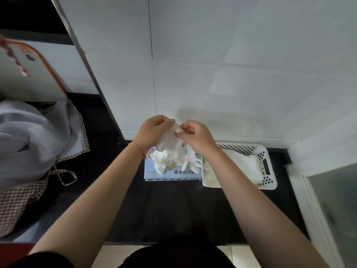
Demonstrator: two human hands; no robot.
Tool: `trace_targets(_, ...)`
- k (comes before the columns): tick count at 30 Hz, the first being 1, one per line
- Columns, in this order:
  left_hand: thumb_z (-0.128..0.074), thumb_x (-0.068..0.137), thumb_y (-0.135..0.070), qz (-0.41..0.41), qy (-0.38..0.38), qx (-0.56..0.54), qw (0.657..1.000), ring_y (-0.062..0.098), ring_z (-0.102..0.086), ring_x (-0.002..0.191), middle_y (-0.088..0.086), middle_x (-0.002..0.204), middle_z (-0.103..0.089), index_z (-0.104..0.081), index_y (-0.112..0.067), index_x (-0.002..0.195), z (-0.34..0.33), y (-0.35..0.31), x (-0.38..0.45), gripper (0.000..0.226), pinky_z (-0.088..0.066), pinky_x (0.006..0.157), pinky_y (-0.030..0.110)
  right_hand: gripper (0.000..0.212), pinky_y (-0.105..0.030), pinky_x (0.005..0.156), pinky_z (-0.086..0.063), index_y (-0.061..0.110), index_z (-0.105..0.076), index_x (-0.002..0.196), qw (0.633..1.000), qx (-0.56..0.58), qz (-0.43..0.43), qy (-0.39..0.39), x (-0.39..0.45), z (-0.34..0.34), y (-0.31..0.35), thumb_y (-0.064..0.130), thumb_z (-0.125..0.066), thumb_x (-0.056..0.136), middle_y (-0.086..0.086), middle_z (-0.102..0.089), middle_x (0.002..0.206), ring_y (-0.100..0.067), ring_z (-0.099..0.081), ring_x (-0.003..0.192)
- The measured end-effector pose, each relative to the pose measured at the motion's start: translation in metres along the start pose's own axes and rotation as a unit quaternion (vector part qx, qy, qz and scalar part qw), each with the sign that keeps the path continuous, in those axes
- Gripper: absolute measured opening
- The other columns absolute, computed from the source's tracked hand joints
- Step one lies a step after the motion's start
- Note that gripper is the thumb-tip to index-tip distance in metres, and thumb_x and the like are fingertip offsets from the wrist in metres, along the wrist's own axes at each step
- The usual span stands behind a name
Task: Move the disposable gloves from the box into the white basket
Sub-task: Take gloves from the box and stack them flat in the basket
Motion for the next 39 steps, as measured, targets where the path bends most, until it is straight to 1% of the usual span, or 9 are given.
trace_targets(5,-0.074,0.086,-0.018,0.020,0.090,0.028,0.995,0.012,-0.062,0.070,0.000,0.081,-0.067,-0.069,-0.013,0.100,0.006,0.007,-0.006,0.015,-0.054,0.066,0.021,0.013,-0.030,0.069,-0.046,0.015,-0.071,0.089,0.997,0.043,-0.051,-0.049,-0.005,0.014,-0.002,0.021,-0.059,0.090,-0.010,-0.070,0.087,-0.016,-0.061,0.077)
trace_targets(8,-0.066,0.092,-0.014,0.042,0.042,-0.003,0.998,0.017,-0.061,0.071,0.002,0.079,-0.066,-0.070,-0.010,0.095,0.014,0.011,-0.005,0.007,-0.057,0.070,0.023,0.023,-0.033,0.067,-0.036,0.010,-0.065,0.082,0.990,0.065,-0.097,-0.078,-0.009,0.024,-0.006,0.028,-0.055,0.090,-0.006,-0.053,0.071,-0.019,-0.050,0.071)
trace_targets(11,-0.055,0.097,-0.013,0.065,0.029,-0.022,0.997,0.019,-0.064,0.084,0.004,0.091,-0.068,-0.069,-0.012,0.105,0.019,0.013,-0.006,0.016,-0.057,0.080,0.029,0.035,-0.038,0.072,-0.041,0.001,-0.065,0.088,0.977,0.137,-0.136,-0.091,-0.010,0.031,-0.009,0.032,-0.053,0.078,-0.011,-0.062,0.079,-0.027,-0.058,0.079)
trace_targets(16,-0.075,0.081,-0.025,0.066,0.211,-0.021,0.975,0.018,-0.062,0.116,0.002,0.127,-0.060,-0.055,-0.031,0.132,0.001,0.012,-0.012,0.055,-0.052,0.098,0.038,0.025,-0.039,0.078,-0.049,0.007,-0.071,0.093,0.958,0.246,-0.139,-0.055,-0.014,0.034,-0.006,0.017,-0.048,0.094,-0.012,-0.068,0.090,-0.026,-0.064,0.086)
trace_targets(22,-0.071,0.089,-0.026,0.033,0.105,0.004,0.994,0.017,-0.067,0.099,0.005,0.097,-0.072,-0.069,-0.013,0.082,-0.008,0.014,-0.008,0.015,-0.055,0.093,0.038,0.020,-0.032,0.067,-0.046,0.011,-0.068,0.086,0.926,0.338,-0.154,-0.066,-0.016,0.038,-0.011,0.016,-0.051,0.095,-0.005,-0.065,0.080,-0.019,-0.061,0.074)
trace_targets(26,-0.072,0.086,-0.035,-0.011,0.051,0.009,0.999,0.018,-0.064,0.091,0.006,0.099,-0.073,-0.070,-0.003,0.088,0.003,0.009,-0.003,0.033,-0.052,0.089,0.036,0.017,-0.033,0.070,-0.047,0.005,-0.064,0.083,0.954,0.179,-0.231,-0.071,-0.018,0.044,-0.017,0.007,-0.048,0.090,-0.009,-0.064,0.084,-0.023,-0.060,0.074)
trace_targets(30,-0.072,0.085,-0.035,-0.043,0.085,0.034,0.995,0.018,-0.055,0.074,0.010,0.078,-0.056,-0.055,0.002,0.074,0.000,-0.008,-0.005,0.043,-0.044,0.075,0.034,0.033,-0.048,0.106,-0.042,0.011,-0.069,0.114,0.977,0.063,-0.181,-0.092,-0.020,0.042,-0.005,0.012,-0.053,0.086,-0.010,-0.067,0.120,-0.029,-0.059,0.117)
trace_targets(35,-0.060,0.095,-0.036,-0.051,0.165,0.050,0.984,0.017,-0.047,0.068,0.007,0.074,-0.049,-0.058,-0.001,0.081,-0.011,-0.026,-0.013,0.038,-0.037,0.062,0.028,0.037,-0.025,0.090,-0.051,0.024,-0.062,0.118,0.994,0.042,-0.015,0.096,-0.030,0.039,0.019,0.030,-0.075,0.084,0.003,-0.069,0.109,-0.010,-0.065,0.104)
trace_targets(39,-0.055,0.097,-0.043,-0.010,0.197,-0.027,0.980,0.014,-0.057,0.069,0.001,0.079,-0.059,-0.062,-0.012,0.093,-0.012,-0.033,-0.021,0.032,-0.048,0.062,0.026,0.022,-0.034,0.073,-0.056,0.015,-0.063,0.103,0.999,0.005,-0.016,0.043,-0.028,0.038,0.025,0.020,-0.073,0.084,-0.007,-0.071,0.092,-0.020,-0.070,0.083)
Point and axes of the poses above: each hand's wrist, its own x-axis towards the middle knuckle, its own z-axis out of the back of the hand, y = z × x, the point moved 1 cm from there along x, towards the middle knuckle
